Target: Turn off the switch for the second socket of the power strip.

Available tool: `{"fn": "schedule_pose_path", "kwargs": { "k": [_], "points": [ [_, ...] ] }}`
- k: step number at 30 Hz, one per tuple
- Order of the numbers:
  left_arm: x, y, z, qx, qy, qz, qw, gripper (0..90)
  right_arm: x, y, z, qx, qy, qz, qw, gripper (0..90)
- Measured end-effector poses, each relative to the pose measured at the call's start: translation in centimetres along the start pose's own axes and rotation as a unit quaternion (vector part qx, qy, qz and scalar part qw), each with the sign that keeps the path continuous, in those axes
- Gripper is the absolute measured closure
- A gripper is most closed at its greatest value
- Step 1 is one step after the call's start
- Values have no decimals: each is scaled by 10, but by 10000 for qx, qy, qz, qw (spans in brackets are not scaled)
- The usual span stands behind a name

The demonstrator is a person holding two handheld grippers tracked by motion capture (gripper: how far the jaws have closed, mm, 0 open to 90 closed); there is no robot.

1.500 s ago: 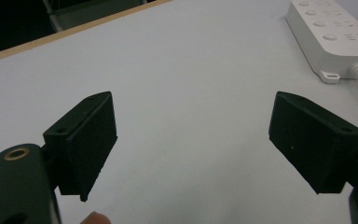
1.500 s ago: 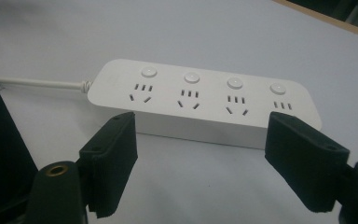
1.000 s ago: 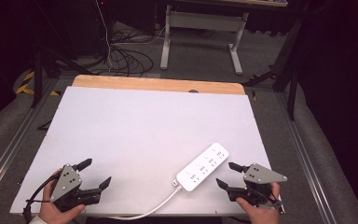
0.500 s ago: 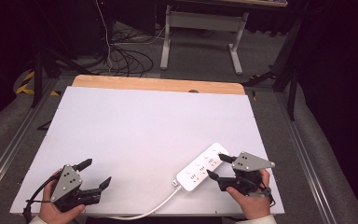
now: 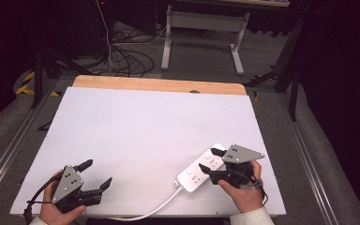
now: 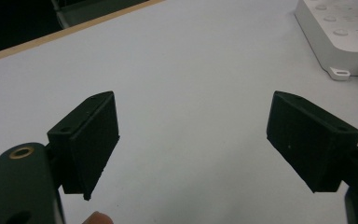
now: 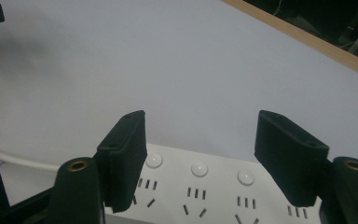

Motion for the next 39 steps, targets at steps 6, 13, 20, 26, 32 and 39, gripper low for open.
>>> {"fn": "schedule_pose_path", "kwargs": {
  "k": [6,13,20,26,32,39],
  "points": [
    [0,0,0,13,-2,-1,10000,172,-6,-5,0,-49,-12,7,10000,357],
    [0,0,0,16,-15,9,10000,173,-15,-18,-3,-149,-46,39,9999,364],
    [0,0,0,26,-16,-1,10000,174,-20,-30,-2,-217,-15,120,9997,390],
    [0,-1,-1,40,-13,9,10000,175,-20,-32,-1,-335,50,225,9992,601],
    [-1,-2,-1,40,-21,29,10000,174,-21,-34,1,-343,117,363,9987,900],
    [-1,-1,0,30,-19,23,10000,174,-20,-40,-4,-353,-52,736,9966,900]
  ]
}}
Point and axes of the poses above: each handheld gripper's, and its own axes: y roughly backward along the jaws, x roughly out of its underside, z roughly to its left, the point moved 1 cm from there along -y, roughly forward along the jaws, and after that the axes turned 10 degrees about z, right-handed, at the moved point
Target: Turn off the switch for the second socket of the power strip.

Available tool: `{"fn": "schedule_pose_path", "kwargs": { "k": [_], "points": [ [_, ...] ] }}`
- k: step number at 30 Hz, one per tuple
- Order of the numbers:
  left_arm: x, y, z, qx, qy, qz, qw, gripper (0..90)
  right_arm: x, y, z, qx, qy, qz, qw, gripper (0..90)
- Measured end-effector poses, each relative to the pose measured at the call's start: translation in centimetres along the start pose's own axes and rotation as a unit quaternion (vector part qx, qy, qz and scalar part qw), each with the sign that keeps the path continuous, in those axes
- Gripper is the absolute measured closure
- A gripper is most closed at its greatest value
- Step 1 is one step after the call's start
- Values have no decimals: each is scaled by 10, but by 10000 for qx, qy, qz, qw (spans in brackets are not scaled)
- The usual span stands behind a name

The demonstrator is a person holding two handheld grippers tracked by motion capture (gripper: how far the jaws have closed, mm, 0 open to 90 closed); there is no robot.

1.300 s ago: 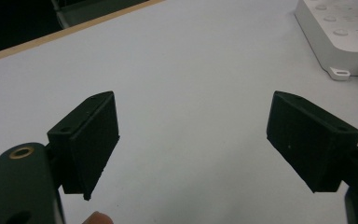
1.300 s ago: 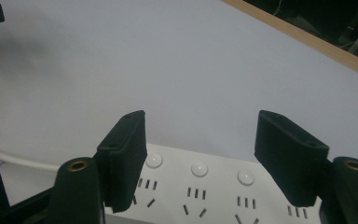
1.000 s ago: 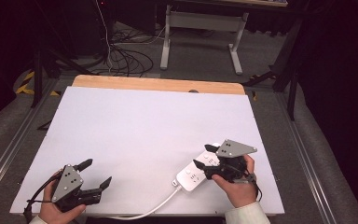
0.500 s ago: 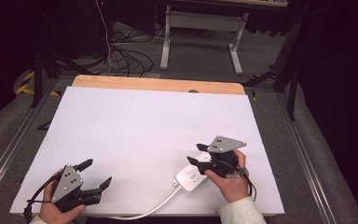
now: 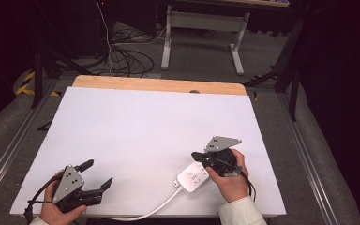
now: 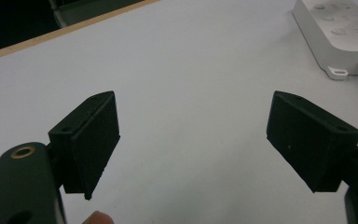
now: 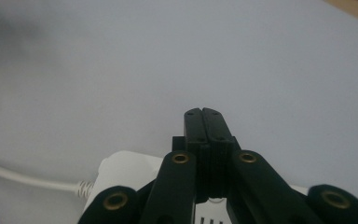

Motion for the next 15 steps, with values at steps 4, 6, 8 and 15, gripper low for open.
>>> {"fn": "schedule_pose_path", "kwargs": {
  "k": [4,6,8,15],
  "points": [
    [0,0,0,2,-3,4,10000,174,1,-6,-3,26,-100,378,9992,900],
    [0,0,0,7,2,11,10000,174,1,-9,-3,74,-113,514,9986,900],
    [0,0,-1,1,18,7,10000,174,1,-10,-4,82,-102,553,9984,900],
    [0,0,0,3,-4,23,10000,174,3,-16,-4,190,-135,831,9963,900]
  ]
}}
Point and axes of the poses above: each handheld gripper's, and its own axes: y roughly backward along the jaws, x roughly out of its underside, z roughly to its left, the point moved 1 cm from there along -y, roughly forward along the jaws, and after that the axes turned 10 degrees about z, right-handed, at the moved point
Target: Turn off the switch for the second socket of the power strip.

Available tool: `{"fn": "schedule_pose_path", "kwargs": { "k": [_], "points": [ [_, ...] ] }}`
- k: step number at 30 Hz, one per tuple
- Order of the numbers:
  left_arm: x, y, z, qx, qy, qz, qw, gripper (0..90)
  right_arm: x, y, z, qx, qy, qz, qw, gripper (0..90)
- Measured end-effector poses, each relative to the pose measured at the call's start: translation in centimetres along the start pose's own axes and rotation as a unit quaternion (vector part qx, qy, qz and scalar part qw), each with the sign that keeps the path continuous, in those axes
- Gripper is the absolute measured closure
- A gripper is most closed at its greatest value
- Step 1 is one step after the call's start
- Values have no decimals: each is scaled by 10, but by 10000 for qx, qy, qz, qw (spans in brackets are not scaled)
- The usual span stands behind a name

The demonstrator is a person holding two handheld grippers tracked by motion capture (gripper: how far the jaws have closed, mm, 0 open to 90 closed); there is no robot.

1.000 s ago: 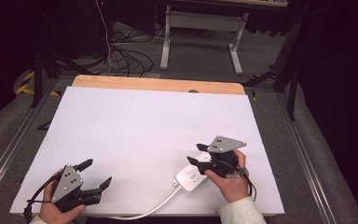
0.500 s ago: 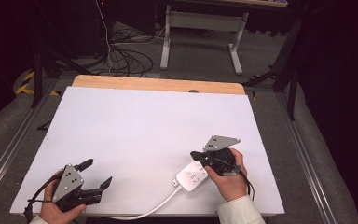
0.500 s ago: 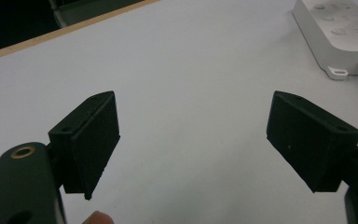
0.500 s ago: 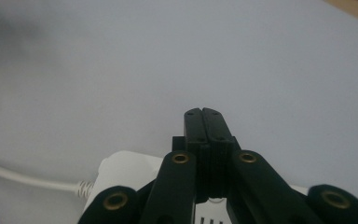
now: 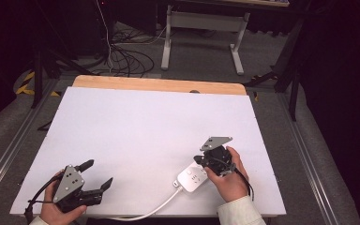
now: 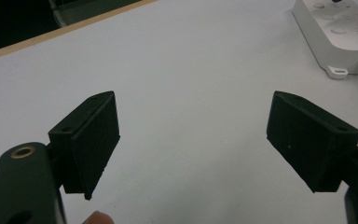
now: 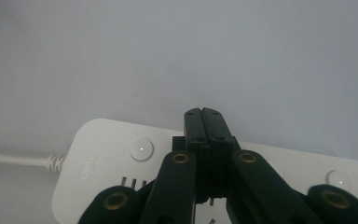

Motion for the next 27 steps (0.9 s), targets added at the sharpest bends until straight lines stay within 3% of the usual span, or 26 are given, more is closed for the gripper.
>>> {"fn": "schedule_pose_path", "kwargs": {
  "k": [15,27],
  "points": [
    [0,0,0,1,-4,6,10000,173,1,-10,0,189,-7,327,9993,900],
    [0,0,0,-5,-26,14,10000,173,2,-13,0,202,-69,410,9989,900]
  ]
}}
Point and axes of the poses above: each handheld gripper's, and its own axes: y roughly backward along the jaws, x roughly out of its underside, z roughly to its left, the point moved 1 cm from there along -y, roughly forward along the jaws, and after that the axes turned 10 degrees about z, right-handed, at the moved point
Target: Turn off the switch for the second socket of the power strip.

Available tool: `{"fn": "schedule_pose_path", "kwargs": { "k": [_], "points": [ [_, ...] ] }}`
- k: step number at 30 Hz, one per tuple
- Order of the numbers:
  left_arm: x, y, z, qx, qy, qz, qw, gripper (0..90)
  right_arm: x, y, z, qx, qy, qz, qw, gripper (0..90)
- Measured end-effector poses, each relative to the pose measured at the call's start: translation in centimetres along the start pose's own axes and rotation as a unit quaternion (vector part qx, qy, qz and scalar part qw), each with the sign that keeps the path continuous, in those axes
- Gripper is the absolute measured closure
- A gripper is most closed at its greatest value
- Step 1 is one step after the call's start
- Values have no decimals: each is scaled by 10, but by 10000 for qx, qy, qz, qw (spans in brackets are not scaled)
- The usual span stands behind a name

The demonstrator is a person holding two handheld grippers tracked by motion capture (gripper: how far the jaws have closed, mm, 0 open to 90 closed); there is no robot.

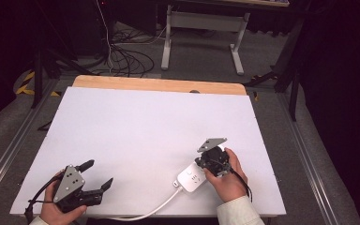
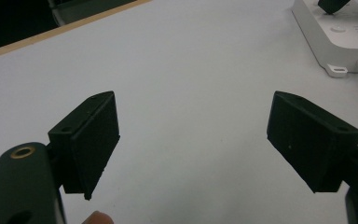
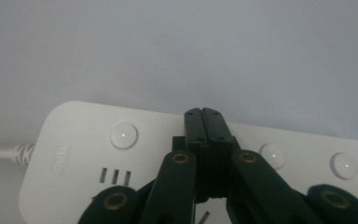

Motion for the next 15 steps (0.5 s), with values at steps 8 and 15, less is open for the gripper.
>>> {"fn": "schedule_pose_path", "kwargs": {
  "k": [8,15],
  "points": [
    [0,0,0,0,-6,0,10000,173,1,-1,0,-33,-49,-15,10000,900],
    [0,0,0,15,8,10,10000,173,1,-3,2,0,-14,22,10000,900]
  ]
}}
Point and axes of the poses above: each handheld gripper's, and its own axes: y roughly backward along the jaws, x roughly out of its underside, z roughly to its left, the point moved 1 cm from there along -y, roughly forward along the jaws, and after that the axes turned 10 degrees about z, right-handed, at the moved point
